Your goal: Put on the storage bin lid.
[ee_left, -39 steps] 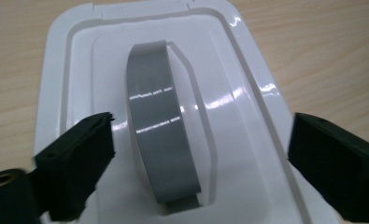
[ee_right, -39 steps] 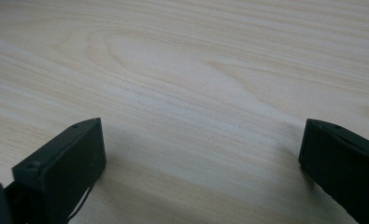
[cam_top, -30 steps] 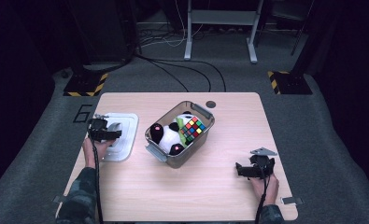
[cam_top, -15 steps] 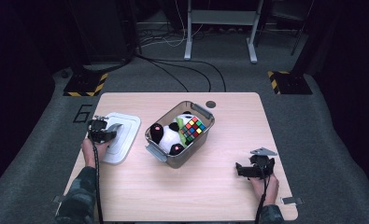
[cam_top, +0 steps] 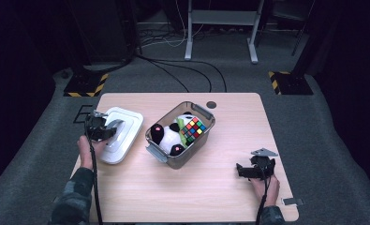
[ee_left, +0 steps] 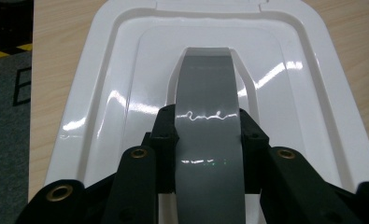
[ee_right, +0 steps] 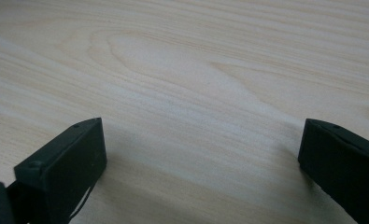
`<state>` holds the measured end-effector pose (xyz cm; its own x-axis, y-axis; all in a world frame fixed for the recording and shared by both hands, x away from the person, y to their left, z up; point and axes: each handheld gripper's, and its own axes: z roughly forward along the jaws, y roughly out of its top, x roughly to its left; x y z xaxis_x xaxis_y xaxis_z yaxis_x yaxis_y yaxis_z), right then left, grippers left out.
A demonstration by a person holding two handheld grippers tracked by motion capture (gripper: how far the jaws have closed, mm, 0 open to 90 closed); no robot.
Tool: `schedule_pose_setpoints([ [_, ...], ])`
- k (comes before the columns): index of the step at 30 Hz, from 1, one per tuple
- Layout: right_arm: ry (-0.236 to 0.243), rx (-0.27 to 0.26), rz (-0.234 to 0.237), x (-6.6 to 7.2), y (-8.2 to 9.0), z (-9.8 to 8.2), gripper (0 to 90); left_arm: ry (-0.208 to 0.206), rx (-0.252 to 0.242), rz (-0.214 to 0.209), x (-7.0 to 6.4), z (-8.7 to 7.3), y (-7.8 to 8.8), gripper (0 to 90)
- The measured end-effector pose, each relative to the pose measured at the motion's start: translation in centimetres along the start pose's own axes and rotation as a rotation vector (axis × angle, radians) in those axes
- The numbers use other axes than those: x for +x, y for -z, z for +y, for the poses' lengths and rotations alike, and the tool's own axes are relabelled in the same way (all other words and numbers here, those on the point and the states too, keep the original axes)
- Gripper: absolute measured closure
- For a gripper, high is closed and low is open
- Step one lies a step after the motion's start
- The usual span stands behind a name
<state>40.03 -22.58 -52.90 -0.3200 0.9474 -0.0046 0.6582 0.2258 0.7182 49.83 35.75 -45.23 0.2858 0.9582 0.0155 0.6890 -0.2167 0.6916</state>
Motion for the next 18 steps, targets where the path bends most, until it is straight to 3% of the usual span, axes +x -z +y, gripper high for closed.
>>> schedule_pose_setpoints([
  [10, -0.002, 0.0, 0.0, 0.0, 0.0, 0.0, 0.2, -0.007, -0.024, -0.015, 0.2, 1.2, 1.8, 66.7],
  [18, -0.002, 0.0, 0.0, 0.0, 0.0, 0.0, 0.2, -0.01, -0.05, -0.051, -0.2, 2.9, 3.6, 66.7],
])
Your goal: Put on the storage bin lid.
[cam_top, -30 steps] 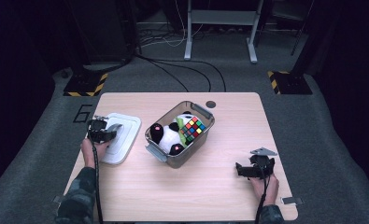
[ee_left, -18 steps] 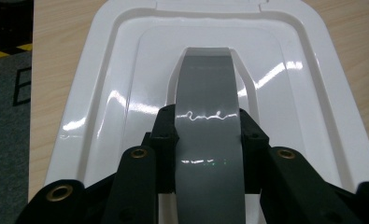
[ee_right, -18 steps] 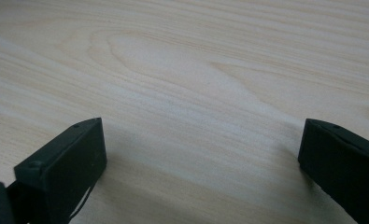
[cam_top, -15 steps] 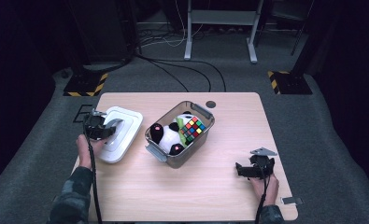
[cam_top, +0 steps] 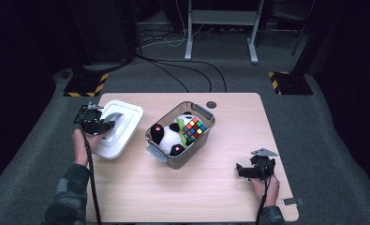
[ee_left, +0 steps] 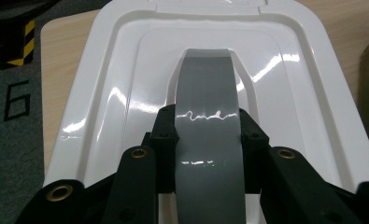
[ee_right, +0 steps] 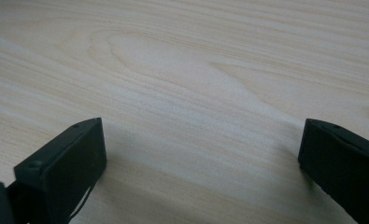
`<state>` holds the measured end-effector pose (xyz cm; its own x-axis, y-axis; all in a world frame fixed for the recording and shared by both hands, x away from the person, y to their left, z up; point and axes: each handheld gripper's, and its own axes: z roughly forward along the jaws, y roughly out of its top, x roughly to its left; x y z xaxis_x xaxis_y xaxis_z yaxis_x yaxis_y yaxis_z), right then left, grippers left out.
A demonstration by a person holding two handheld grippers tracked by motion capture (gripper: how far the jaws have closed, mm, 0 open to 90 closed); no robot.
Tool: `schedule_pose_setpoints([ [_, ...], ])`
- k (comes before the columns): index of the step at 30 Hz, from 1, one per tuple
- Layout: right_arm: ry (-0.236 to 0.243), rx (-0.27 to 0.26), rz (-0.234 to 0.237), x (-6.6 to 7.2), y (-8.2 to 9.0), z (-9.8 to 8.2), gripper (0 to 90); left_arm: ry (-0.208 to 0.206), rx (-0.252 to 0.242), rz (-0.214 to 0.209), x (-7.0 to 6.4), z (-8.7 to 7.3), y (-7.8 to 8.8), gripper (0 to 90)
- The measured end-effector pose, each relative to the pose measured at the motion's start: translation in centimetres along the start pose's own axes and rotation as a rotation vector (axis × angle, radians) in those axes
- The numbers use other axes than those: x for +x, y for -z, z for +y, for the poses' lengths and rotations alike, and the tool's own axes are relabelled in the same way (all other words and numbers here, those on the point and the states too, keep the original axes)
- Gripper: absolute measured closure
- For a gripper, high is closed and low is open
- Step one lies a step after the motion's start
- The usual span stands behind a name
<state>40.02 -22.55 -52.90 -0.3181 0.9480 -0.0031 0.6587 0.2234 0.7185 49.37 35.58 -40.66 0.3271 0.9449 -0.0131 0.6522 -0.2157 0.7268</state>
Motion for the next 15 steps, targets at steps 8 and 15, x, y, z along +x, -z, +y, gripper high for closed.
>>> schedule_pose_setpoints([
  [8, 0.004, 0.001, 0.001, 0.0, 0.0, 0.0, 0.2, 0.01, -0.026, -0.038, -1.1, 1.9, 1.6, 66.7],
  [15, 0.003, 0.001, 0.0, 0.0, 0.0, 0.0, 0.2, -0.013, -0.042, -0.078, -2.8, 3.7, 2.4, 66.7],
])
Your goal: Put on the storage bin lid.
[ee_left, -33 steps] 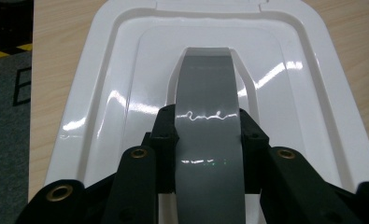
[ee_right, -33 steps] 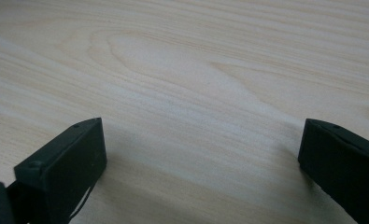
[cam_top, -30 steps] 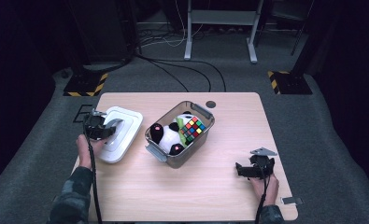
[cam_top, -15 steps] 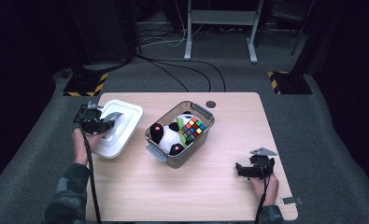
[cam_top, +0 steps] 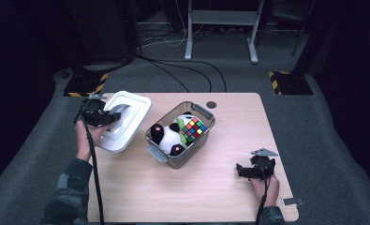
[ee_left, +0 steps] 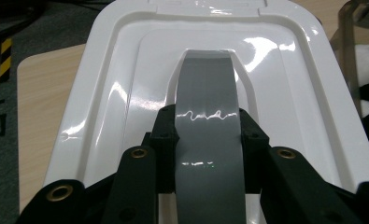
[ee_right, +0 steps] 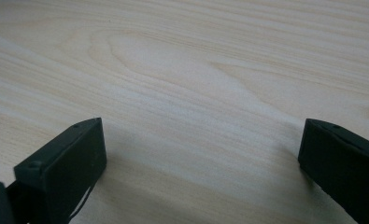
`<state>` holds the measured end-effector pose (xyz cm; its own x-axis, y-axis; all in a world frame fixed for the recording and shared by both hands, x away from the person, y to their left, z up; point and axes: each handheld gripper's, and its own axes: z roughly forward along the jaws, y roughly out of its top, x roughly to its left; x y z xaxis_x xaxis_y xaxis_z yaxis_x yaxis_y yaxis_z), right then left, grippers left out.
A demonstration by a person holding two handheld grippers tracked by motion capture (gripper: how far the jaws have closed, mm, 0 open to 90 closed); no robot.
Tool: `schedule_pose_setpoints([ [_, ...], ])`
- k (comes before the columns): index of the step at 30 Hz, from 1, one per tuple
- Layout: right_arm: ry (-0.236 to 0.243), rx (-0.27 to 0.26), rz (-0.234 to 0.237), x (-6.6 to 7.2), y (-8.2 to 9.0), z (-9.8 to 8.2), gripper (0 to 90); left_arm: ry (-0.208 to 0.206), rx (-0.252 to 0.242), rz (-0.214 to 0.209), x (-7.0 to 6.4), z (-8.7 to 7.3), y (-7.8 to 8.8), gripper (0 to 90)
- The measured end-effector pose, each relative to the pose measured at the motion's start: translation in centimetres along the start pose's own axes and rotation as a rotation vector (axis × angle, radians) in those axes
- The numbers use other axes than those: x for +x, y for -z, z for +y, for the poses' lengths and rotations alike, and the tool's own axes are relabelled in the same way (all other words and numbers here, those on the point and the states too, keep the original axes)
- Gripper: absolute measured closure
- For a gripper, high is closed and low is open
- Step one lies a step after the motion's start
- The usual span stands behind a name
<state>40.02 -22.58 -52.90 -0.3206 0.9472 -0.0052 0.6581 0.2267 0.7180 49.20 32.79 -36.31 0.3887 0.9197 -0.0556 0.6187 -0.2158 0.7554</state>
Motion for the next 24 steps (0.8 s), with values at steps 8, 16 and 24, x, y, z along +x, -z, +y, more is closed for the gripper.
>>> schedule_pose_setpoints([
  [8, -0.001, 0.0, 0.0, 0.0, 0.0, 0.0, 0.2, -0.032, -0.019, -0.047, -2.1, 1.9, 0.5, 66.7],
  [16, -0.001, 0.0, 0.0, 0.0, 0.0, 0.0, 0.2, -0.068, -0.037, -0.081, -4.5, 3.3, 0.3, 66.7],
  [24, -0.001, 0.0, 0.0, 0.0, 0.0, 0.0, 0.2, -0.097, -0.044, -0.124, -6.7, 4.3, -0.2, 66.7],
])
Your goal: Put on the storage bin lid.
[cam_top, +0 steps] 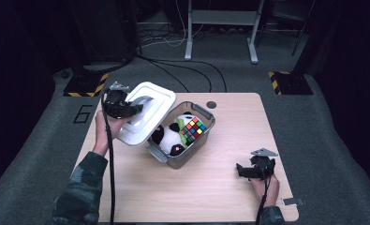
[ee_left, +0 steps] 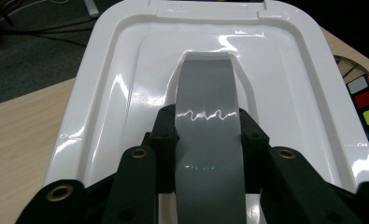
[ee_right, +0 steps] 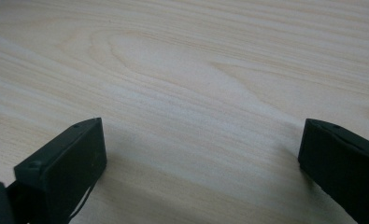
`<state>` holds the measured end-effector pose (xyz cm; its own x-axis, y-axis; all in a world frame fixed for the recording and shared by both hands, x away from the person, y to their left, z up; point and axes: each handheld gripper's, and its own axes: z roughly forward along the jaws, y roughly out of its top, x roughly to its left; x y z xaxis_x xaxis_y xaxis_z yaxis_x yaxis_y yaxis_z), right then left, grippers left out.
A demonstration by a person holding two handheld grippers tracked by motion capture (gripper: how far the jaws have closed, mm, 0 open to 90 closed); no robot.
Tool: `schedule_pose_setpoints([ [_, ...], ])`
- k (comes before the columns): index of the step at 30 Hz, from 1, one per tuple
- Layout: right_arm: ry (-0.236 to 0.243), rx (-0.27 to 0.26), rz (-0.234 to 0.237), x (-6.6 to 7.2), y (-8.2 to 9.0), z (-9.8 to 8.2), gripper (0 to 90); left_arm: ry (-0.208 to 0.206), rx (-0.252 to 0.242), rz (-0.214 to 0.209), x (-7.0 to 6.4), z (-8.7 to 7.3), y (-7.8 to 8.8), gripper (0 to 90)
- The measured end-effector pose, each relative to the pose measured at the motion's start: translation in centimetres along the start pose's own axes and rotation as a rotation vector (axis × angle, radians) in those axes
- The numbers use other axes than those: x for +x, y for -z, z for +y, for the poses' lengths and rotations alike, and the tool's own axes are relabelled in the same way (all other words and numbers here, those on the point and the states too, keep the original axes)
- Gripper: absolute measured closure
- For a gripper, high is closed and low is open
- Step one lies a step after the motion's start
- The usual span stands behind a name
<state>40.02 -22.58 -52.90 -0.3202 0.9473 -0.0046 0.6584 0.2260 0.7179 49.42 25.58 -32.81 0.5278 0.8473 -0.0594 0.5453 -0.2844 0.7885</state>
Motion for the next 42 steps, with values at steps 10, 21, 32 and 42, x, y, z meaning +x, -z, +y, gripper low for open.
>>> schedule_pose_setpoints([
  [10, 0.0, 0.0, 0.0, 0.0, 0.0, 0.0, 0.2, -0.046, -0.006, -0.043, -2.6, 1.3, -1.2, 66.6],
  [21, -0.007, -0.002, -0.001, 0.0, 0.0, 0.0, 0.2, -0.097, 0.01, -0.091, -5.4, 2.2, -2.9, 66.6],
  [32, -0.007, -0.003, -0.002, 0.0, 0.0, 0.0, 0.2, -0.133, 0.037, -0.133, -8.1, 2.6, -5.4, 66.6],
  [42, -0.005, -0.003, -0.002, 0.0, 0.0, 0.0, 0.2, -0.133, 0.07, -0.155, -9.1, 1.8, -7.3, 66.6],
])
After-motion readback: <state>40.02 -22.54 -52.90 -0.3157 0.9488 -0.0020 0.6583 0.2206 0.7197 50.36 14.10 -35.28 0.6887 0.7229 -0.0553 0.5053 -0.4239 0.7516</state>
